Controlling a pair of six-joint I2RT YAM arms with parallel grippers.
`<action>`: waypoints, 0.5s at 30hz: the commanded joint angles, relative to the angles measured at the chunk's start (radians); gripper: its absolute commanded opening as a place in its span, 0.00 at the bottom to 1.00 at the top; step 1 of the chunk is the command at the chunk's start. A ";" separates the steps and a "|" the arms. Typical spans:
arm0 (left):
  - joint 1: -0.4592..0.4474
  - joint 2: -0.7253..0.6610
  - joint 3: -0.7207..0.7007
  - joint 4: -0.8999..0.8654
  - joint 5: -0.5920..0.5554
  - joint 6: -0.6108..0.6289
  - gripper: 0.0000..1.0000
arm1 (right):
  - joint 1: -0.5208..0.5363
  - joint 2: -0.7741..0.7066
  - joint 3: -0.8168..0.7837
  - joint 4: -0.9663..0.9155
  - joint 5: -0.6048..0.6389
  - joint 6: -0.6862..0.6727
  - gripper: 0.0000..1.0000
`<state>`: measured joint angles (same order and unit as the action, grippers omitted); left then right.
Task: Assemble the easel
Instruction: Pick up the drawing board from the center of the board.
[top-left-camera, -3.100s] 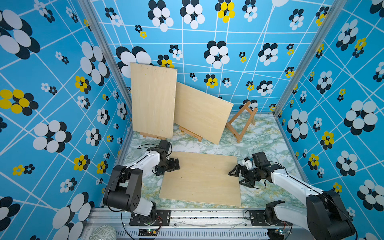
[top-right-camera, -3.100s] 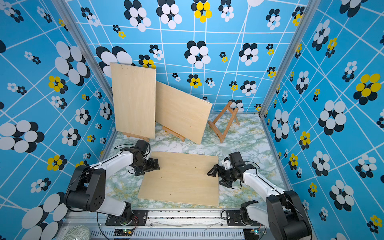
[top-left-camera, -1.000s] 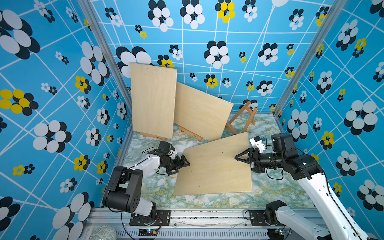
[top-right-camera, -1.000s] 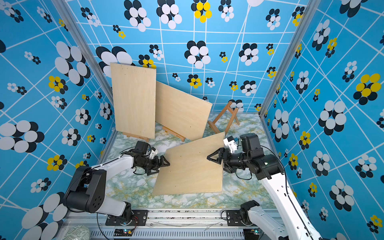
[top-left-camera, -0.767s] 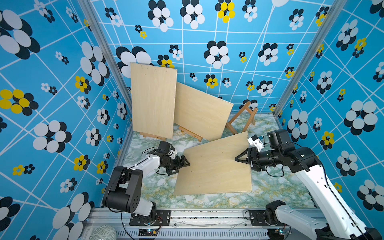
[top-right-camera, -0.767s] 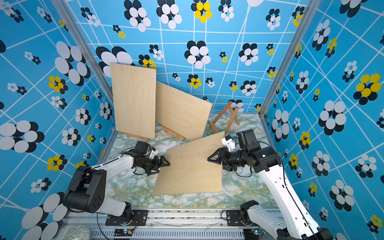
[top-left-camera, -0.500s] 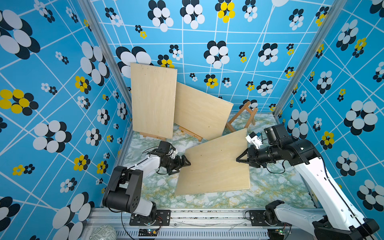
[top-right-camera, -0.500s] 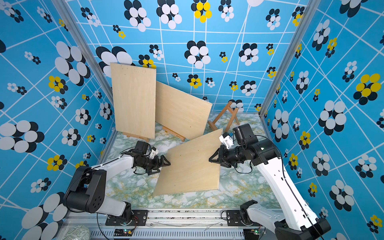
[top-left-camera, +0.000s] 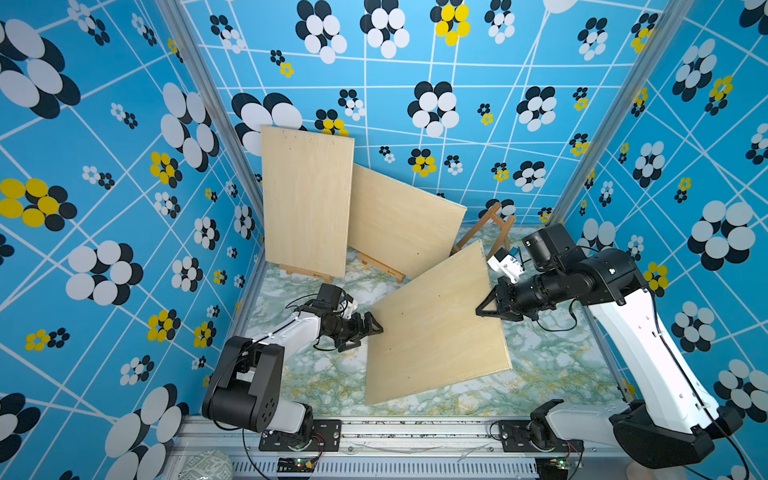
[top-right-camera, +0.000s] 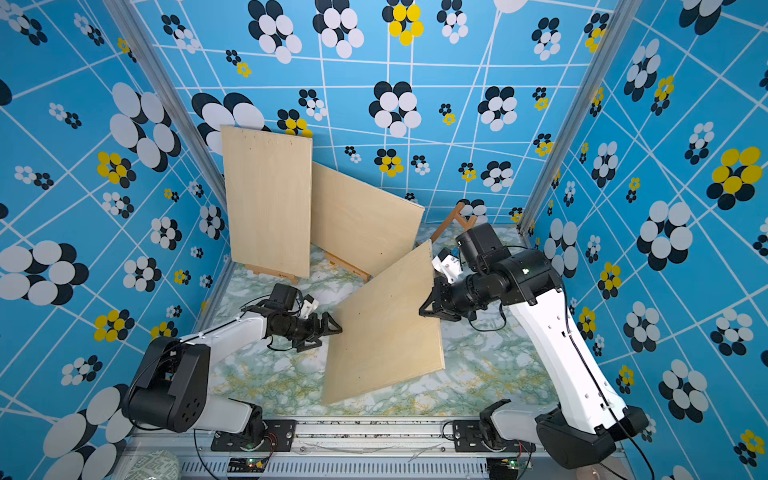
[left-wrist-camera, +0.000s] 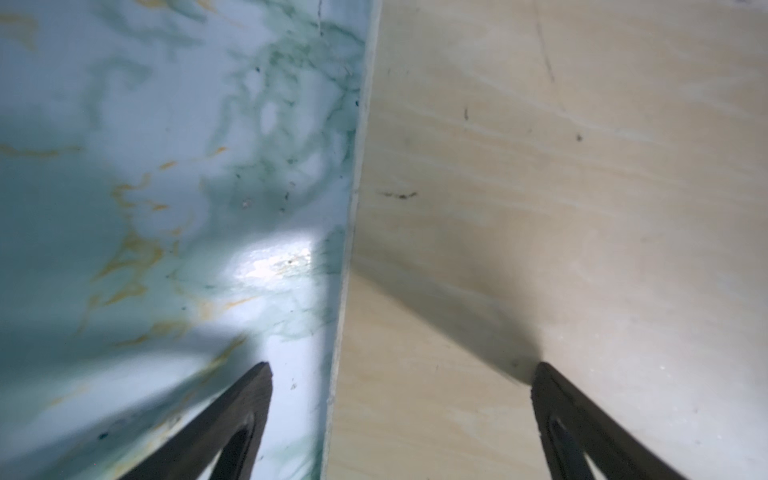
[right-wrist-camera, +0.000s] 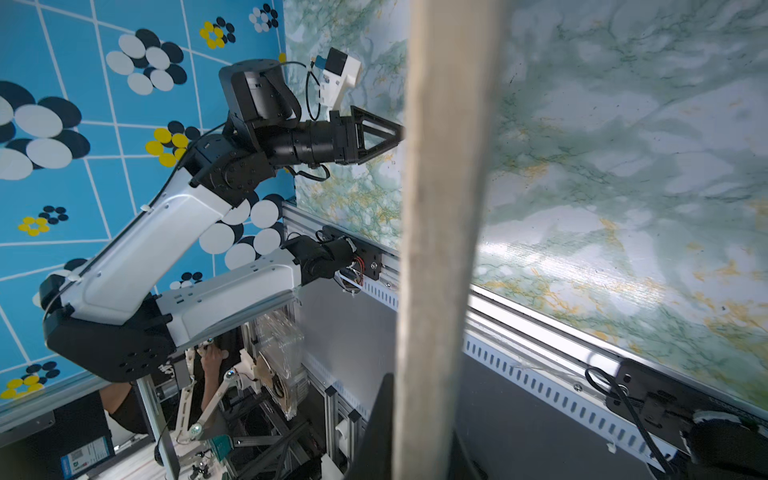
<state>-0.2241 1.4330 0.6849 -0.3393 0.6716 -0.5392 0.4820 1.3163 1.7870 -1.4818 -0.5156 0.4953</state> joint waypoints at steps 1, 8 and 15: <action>-0.004 -0.072 0.003 -0.037 -0.019 0.022 0.99 | 0.038 0.014 0.079 -0.043 0.097 -0.207 0.00; 0.024 -0.251 0.057 -0.080 -0.054 0.076 0.99 | 0.049 0.020 0.116 0.071 0.148 -0.362 0.00; 0.038 -0.441 0.160 -0.177 -0.118 0.205 0.99 | 0.049 0.007 0.069 0.190 0.172 -0.522 0.00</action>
<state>-0.1940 1.0515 0.7944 -0.4496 0.5938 -0.4259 0.5301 1.3422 1.8637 -1.4239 -0.5045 0.1848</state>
